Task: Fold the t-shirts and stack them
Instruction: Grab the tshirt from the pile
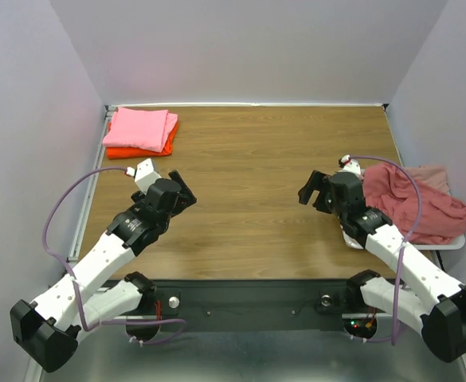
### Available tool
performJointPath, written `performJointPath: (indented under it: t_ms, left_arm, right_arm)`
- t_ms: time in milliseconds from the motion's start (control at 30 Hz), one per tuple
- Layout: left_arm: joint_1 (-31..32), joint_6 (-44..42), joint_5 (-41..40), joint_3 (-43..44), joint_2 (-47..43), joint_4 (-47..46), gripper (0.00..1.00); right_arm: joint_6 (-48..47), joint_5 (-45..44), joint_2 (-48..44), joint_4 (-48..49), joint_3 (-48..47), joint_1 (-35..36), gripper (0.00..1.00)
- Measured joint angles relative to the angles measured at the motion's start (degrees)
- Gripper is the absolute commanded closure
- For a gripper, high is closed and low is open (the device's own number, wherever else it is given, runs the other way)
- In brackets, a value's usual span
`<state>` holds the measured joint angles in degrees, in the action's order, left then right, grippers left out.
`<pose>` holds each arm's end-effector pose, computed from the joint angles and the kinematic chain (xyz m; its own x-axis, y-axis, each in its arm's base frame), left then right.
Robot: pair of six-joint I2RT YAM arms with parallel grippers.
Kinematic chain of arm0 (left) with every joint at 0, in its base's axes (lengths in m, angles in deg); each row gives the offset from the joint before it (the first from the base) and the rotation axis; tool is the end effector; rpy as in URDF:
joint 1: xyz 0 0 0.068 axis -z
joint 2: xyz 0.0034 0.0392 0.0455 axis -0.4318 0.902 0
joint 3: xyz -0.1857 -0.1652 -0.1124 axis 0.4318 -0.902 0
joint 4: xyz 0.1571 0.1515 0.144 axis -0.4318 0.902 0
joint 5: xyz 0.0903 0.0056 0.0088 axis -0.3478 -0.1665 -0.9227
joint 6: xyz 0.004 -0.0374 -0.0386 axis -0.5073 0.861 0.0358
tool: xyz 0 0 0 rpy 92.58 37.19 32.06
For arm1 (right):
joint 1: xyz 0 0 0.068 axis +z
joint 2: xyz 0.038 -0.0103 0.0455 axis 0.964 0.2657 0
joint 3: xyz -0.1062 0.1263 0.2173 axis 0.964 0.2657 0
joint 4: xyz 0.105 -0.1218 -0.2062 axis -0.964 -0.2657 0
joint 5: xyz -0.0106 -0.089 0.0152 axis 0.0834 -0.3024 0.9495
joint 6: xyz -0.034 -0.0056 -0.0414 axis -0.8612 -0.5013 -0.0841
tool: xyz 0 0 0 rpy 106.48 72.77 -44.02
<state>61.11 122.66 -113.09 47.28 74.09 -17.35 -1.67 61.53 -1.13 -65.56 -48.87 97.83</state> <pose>0.1607 -0.0940 0.2915 -0.4281 -0.4883 -0.7605 -0.1938 0.8715 -0.4504 0.1937 0.0746 0.2461 -0.5464 0.3360 -0.7672 0.0951 0.9350 0.3418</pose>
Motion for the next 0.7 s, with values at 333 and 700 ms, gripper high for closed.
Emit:
performJointPath:
  t_ms: [333,700]
  left_arm:
    - [0.0,0.0,0.6,-0.4,-2.3,-0.8,0.02]
    - [0.0,-0.3,1.0,-0.5,-2.3,-1.3,0.02]
  right_arm:
    - [1.2,-8.4,4.4,0.2,-6.6,-0.1,0.00]
    - [5.6,-19.4,17.0,-8.6,-21.7,-19.0,0.04]
